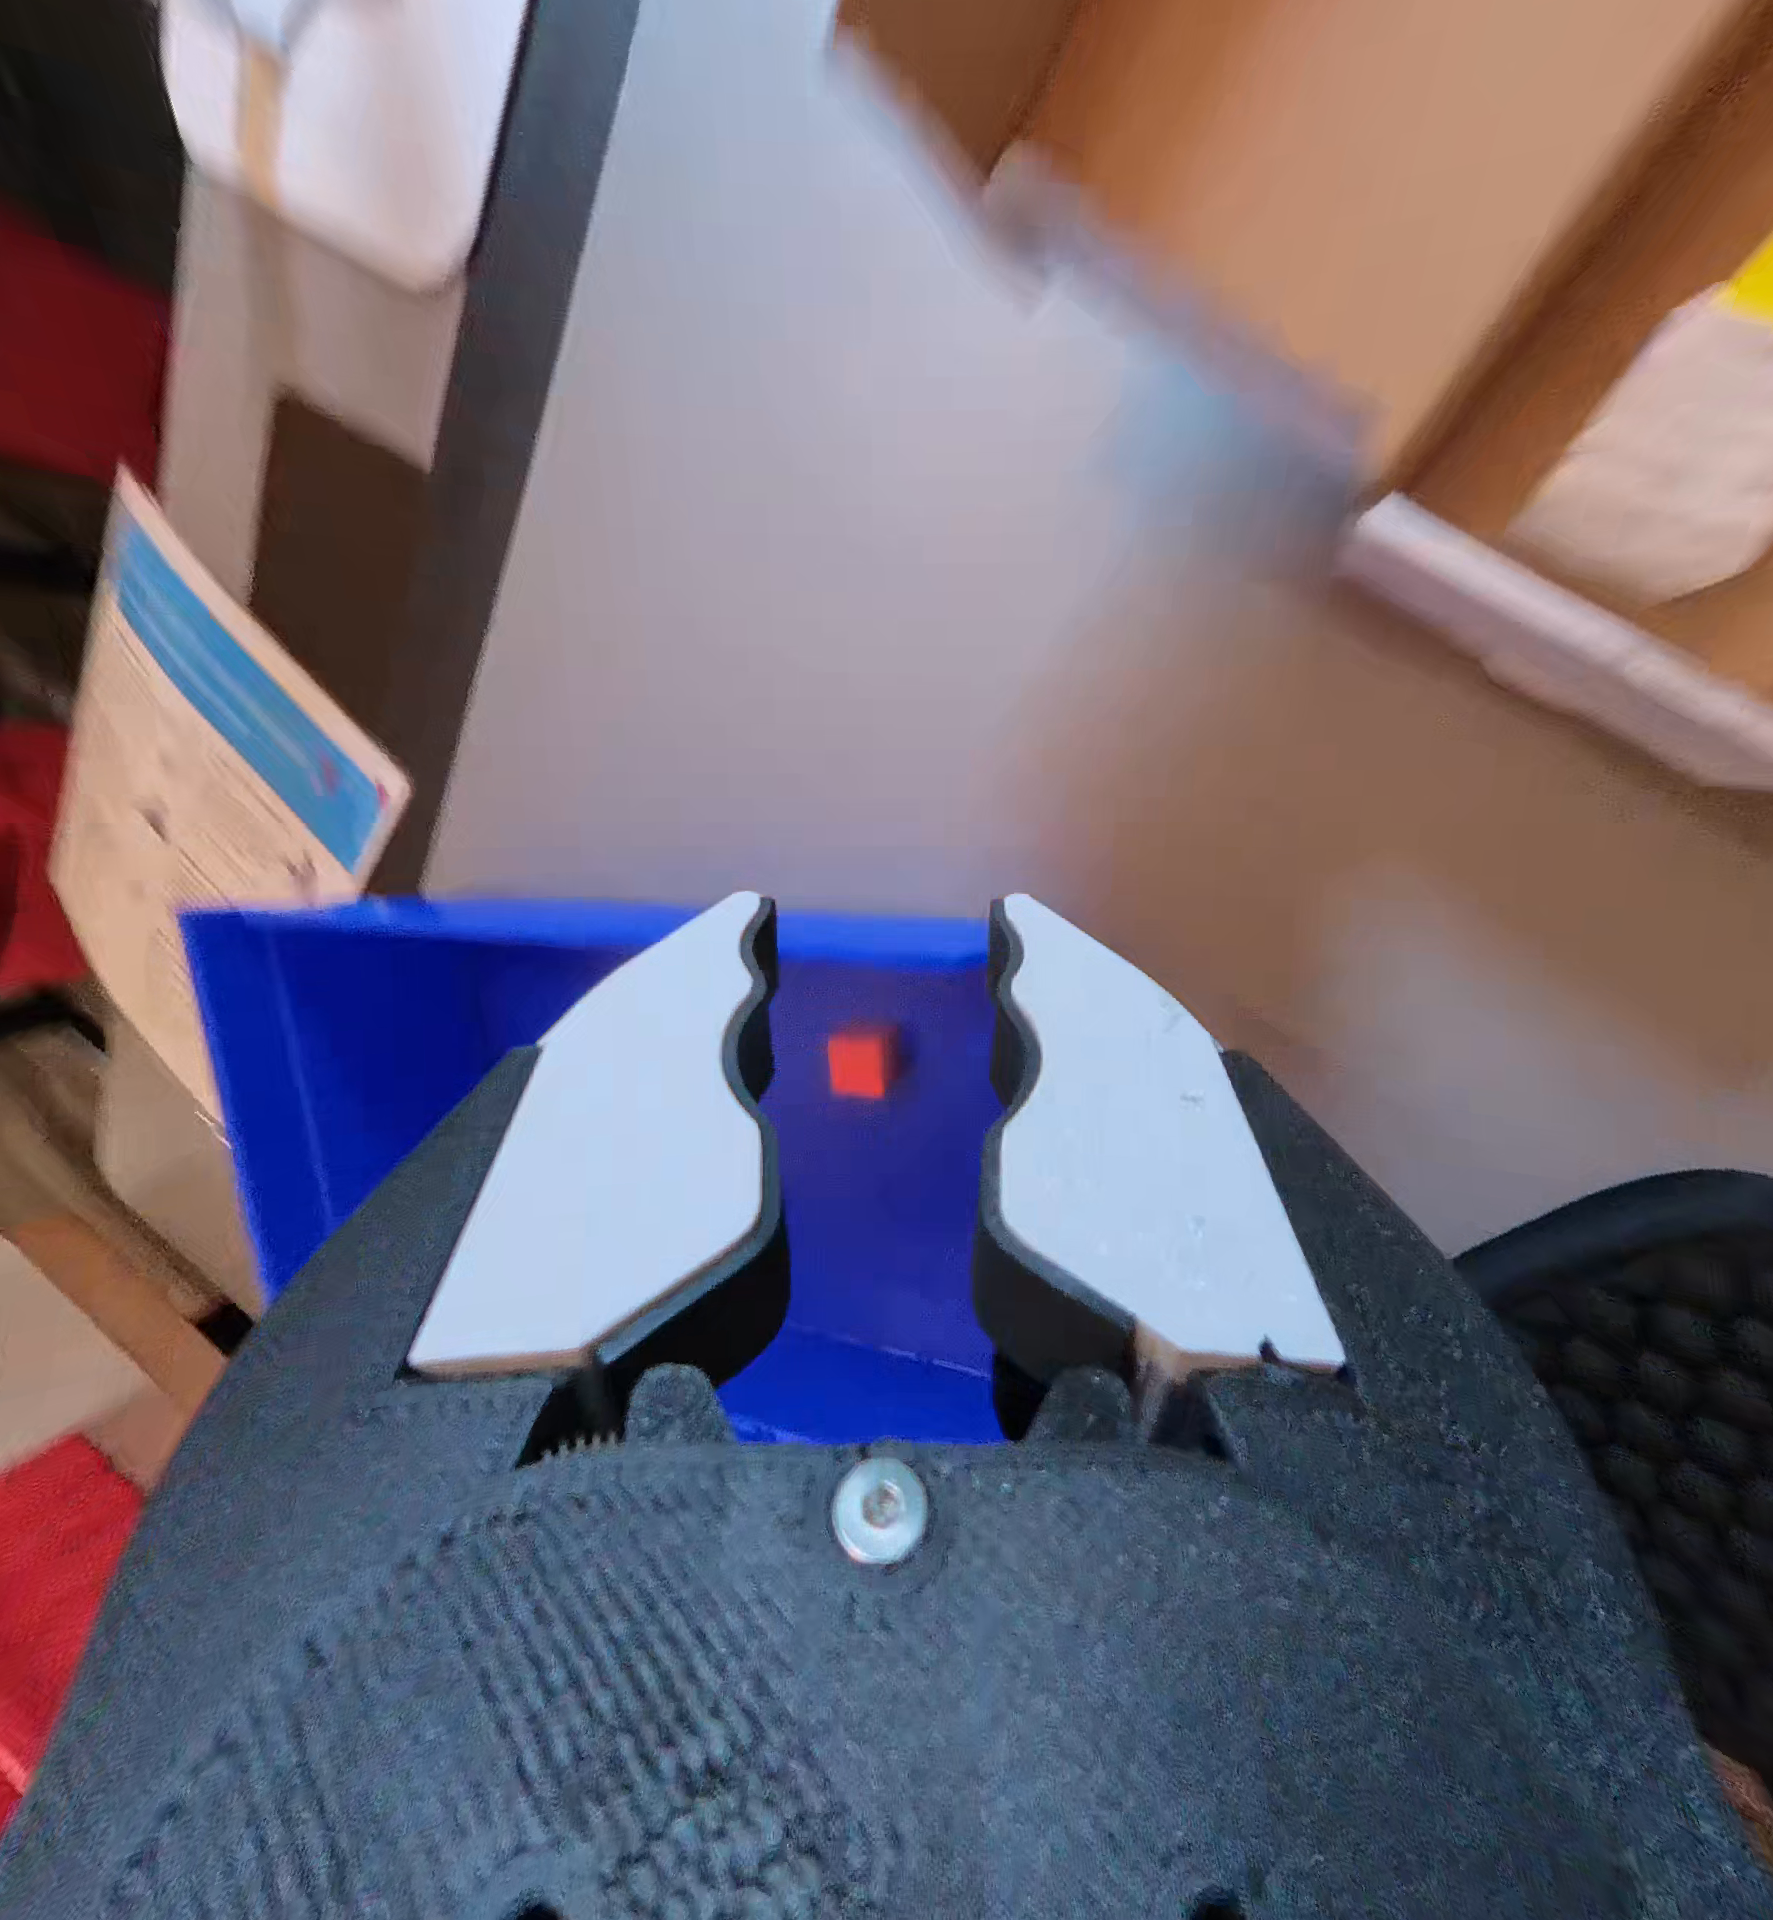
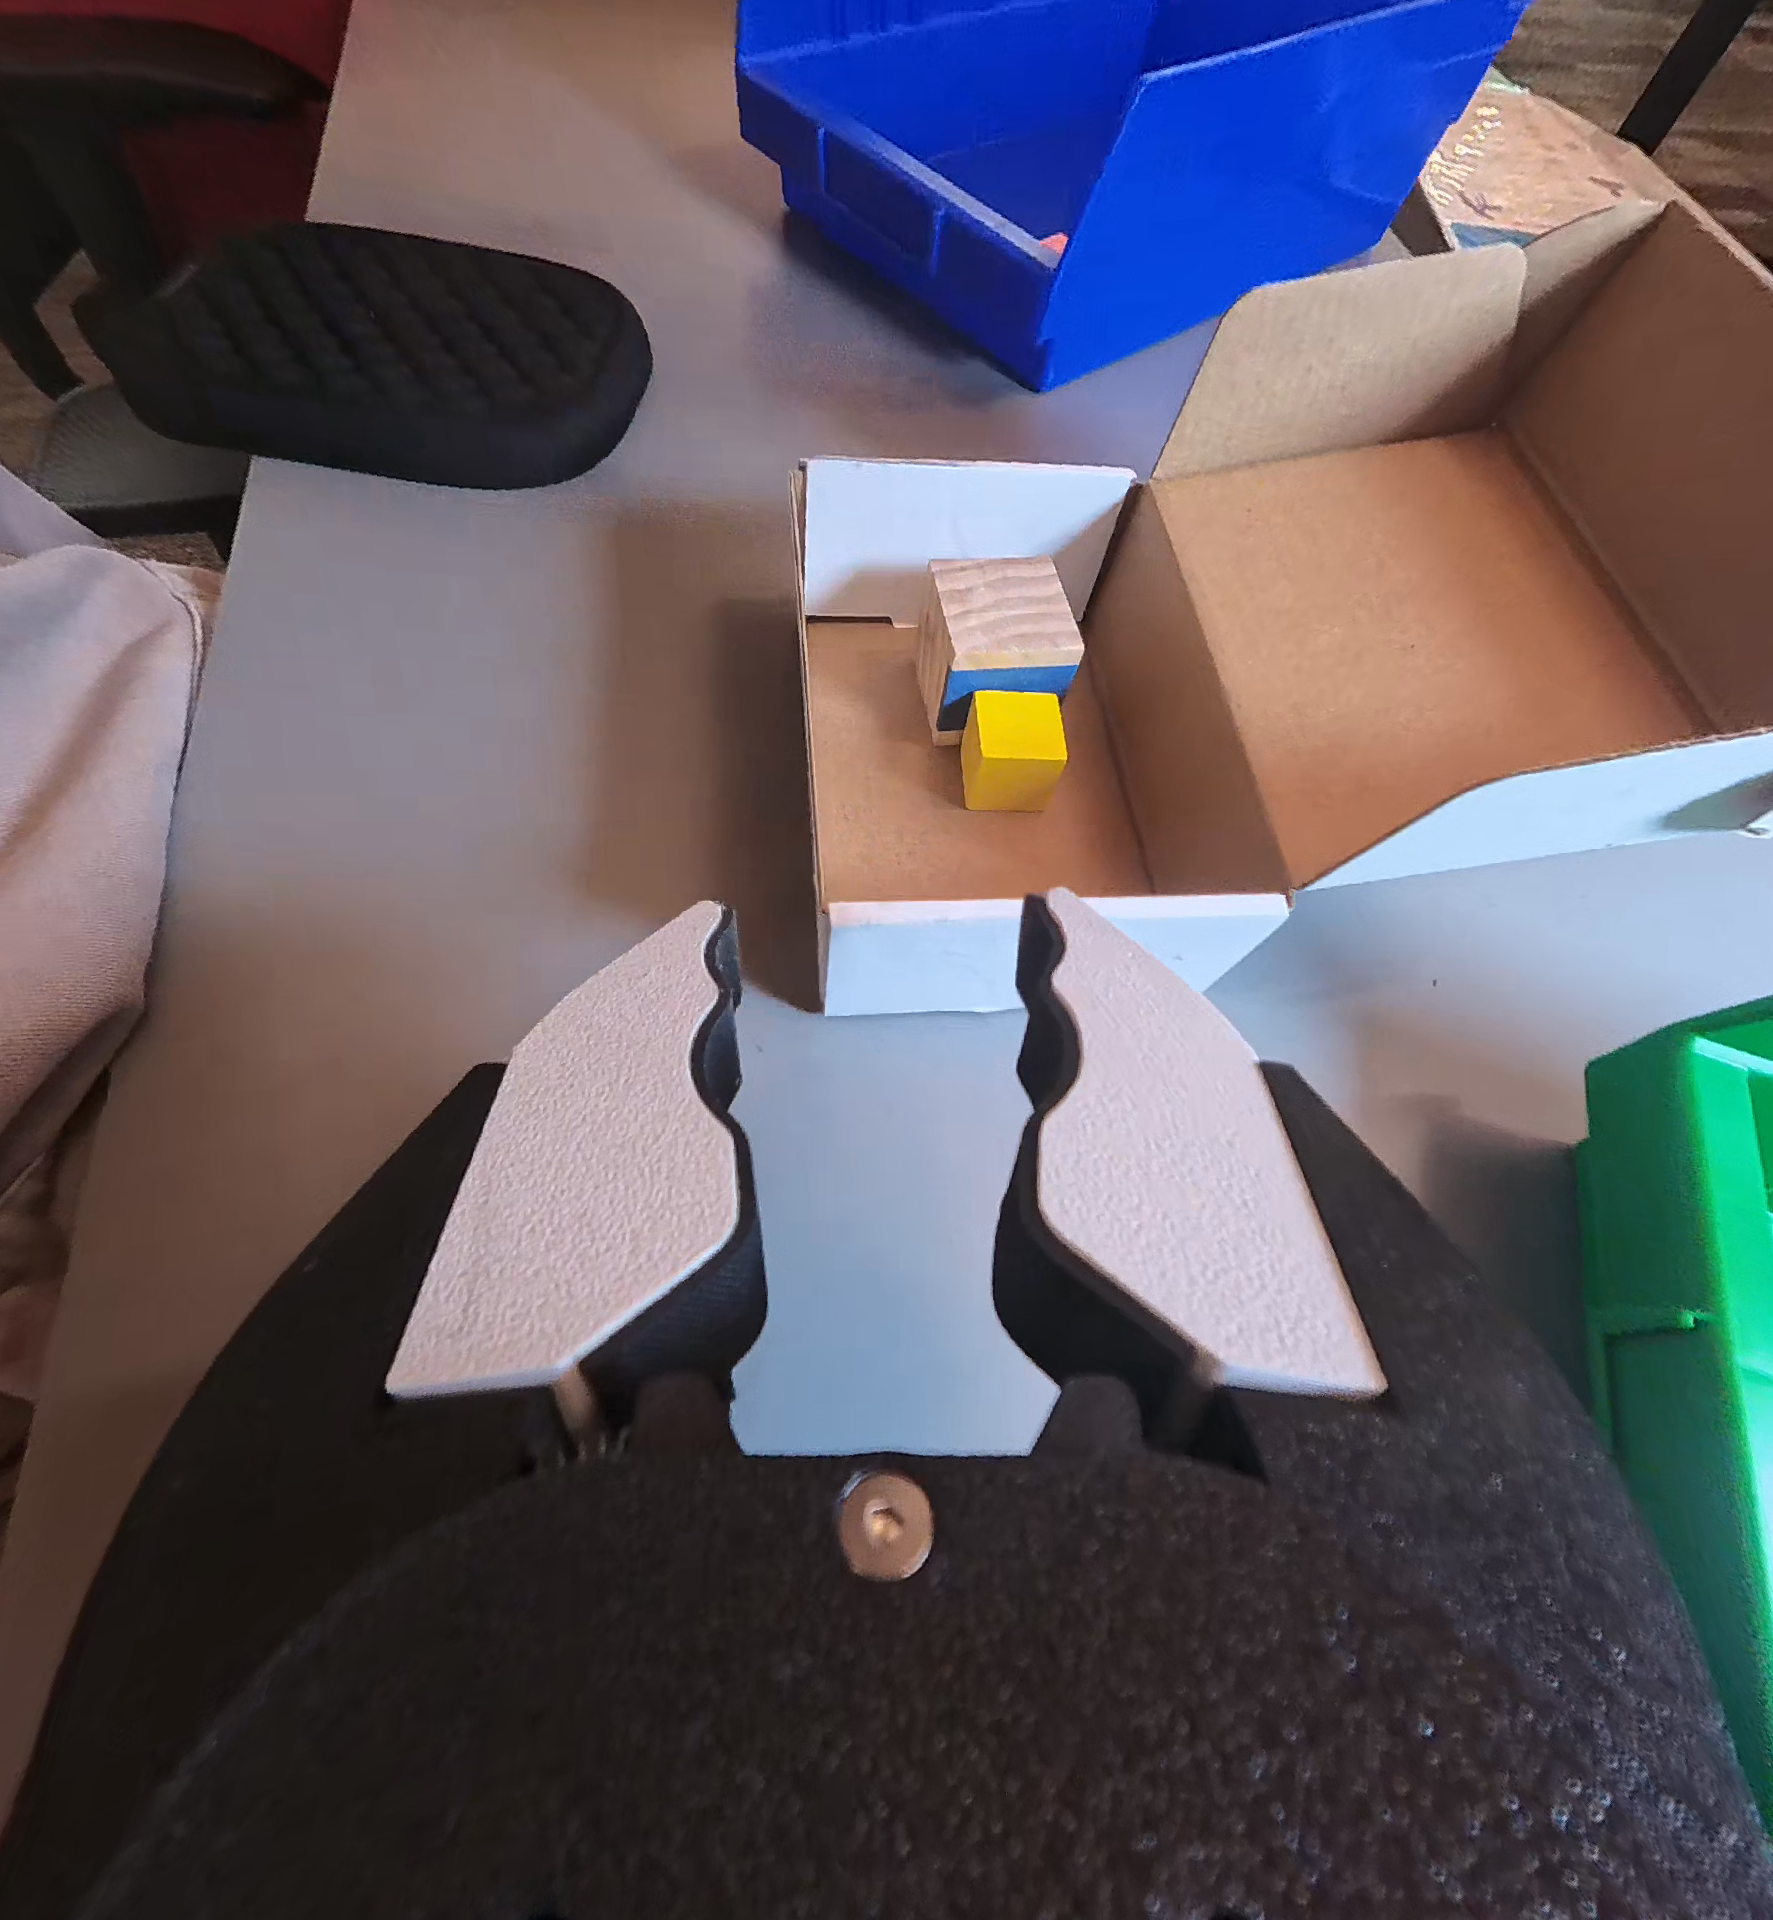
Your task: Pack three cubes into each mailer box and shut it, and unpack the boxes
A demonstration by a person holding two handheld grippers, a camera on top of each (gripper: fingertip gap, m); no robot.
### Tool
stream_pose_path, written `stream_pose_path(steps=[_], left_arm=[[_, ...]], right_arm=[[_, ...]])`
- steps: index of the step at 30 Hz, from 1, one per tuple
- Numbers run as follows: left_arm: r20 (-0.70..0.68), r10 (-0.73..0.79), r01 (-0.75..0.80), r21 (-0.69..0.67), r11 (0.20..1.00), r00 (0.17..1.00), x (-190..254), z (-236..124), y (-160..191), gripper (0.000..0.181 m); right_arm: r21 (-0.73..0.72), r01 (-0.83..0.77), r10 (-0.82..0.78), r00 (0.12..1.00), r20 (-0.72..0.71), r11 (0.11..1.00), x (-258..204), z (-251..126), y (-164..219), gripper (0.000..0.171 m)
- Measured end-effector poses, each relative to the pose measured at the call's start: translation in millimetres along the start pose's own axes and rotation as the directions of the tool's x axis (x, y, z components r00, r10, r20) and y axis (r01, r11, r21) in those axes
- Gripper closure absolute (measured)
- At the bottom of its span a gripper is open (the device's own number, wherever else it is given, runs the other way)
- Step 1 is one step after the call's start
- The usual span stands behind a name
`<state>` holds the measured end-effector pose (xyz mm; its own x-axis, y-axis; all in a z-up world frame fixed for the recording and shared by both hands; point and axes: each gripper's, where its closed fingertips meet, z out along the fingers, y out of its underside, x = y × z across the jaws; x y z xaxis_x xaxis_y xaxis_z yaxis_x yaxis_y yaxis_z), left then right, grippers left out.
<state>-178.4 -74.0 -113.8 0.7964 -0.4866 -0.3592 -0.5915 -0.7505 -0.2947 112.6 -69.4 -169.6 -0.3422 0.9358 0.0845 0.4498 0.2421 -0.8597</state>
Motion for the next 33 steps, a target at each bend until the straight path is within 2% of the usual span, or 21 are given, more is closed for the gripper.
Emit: stream_pose_path(steps=[1, 3, 6, 11, 14, 15, 17, 20, 22, 24, 26, 28, 30, 33], left_arm=[[-0.020, -0.055, 0.054, -0.040, 0.998, 0.998, -6.6, 12.2, 20.7, 0.144], [-0.055, -0.139, 0.132, -0.124, 0.984, 0.989, -12.9, 38.7, 59.3, 0.142], [-0.137, -0.181, 0.154, -0.185, 0.971, 0.974, -8.2, 64.7, 94.5, 0.135], [-0.169, -0.234, 0.196, -0.214, 0.957, 0.957, -9.6, 88.0, 113.4, 0.140], [-0.155, -0.214, 0.172, -0.243, 0.955, 0.965, -8.1, 97.3, 119.0, 0.159], [-0.152, -0.210, 0.171, -0.236, 0.957, 0.966, -8.9, 94.7, 116.1, 0.159], [-0.082, -0.202, 0.185, -0.176, 0.967, 0.976, -24.7, 78.0, 101.9, 0.159], [0.038, -0.186, 0.184, 0.038, 0.982, 0.982, -50.0, 21.3, 50.5, 0.160], [0.056, -0.110, 0.100, 0.158, 0.982, 0.992, -38.6, -17.2, 3.5, 0.160], [0.013, 0.016, -0.019, 0.232, 0.972, 1.000, 1.6, -36.4, -45.0, 0.160], [-0.059, 0.179, -0.159, 0.257, 0.953, 0.982, 59.6, -31.1, -82.9, 0.160], [-0.135, 0.317, -0.273, 0.268, 0.924, 0.939, 117.1, -8.9, -109.1, 0.160], [-0.205, 0.387, -0.334, 0.251, 0.909, 0.899, 160.5, 21.6, -124.2, 0.160], [-0.281, 0.440, -0.395, 0.204, 0.896, 0.853, 198.1, 58.8, -132.6, 0.160]], right_arm=[[0.000, 0.003, -0.003, 1.000, 0.000, 1.000, -0.4, 0.3, -0.2, 0.120], [-0.001, 0.005, -0.005, 1.000, -0.004, 1.000, -0.5, 0.6, -0.4, 0.120], [0.007, 0.000, 0.000, 1.000, -0.008, 1.000, 0.7, -0.4, -1.2, 0.121], [0.011, -0.006, 0.006, 1.000, -0.006, 1.000, 1.3, -0.8, -0.8, 0.121], [0.013, 0.005, -0.005, 1.000, -0.007, 1.000, 0.6, -1.2, -1.4, 0.122], [0.015, 0.006, -0.006, 1.000, -0.009, 1.000, 0.7, -1.9, -1.8, 0.122], [0.020, 0.008, -0.008, 1.000, -0.015, 1.000, 1.5, -3.5, -2.5, 0.123], [0.028, 0.010, -0.009, 1.000, -0.023, 1.000, 3.4, -5.6, -3.8, 0.123], [0.028, 0.011, -0.010, 1.000, -0.024, 1.000, 4.1, -5.6, -4.3, 0.123], [0.024, 0.012, -0.011, 1.000, -0.023, 1.000, 3.9, -4.8, -3.7, 0.123], [0.017, 0.016, -0.016, 0.999, -0.028, 1.000, 3.7, -4.2, -2.3, 0.123], [0.008, 0.025, -0.025, 0.999, -0.041, 1.000, 4.4, -4.5, -0.9, 0.123], [0.002, 0.032, -0.032, 0.998, -0.058, 0.999, 6.4, -5.1, 0.4, 0.123], [0.006, 0.027, -0.027, 0.998, -0.064, 1.000, 7.3, -6.9, 1.4, 0.123]])
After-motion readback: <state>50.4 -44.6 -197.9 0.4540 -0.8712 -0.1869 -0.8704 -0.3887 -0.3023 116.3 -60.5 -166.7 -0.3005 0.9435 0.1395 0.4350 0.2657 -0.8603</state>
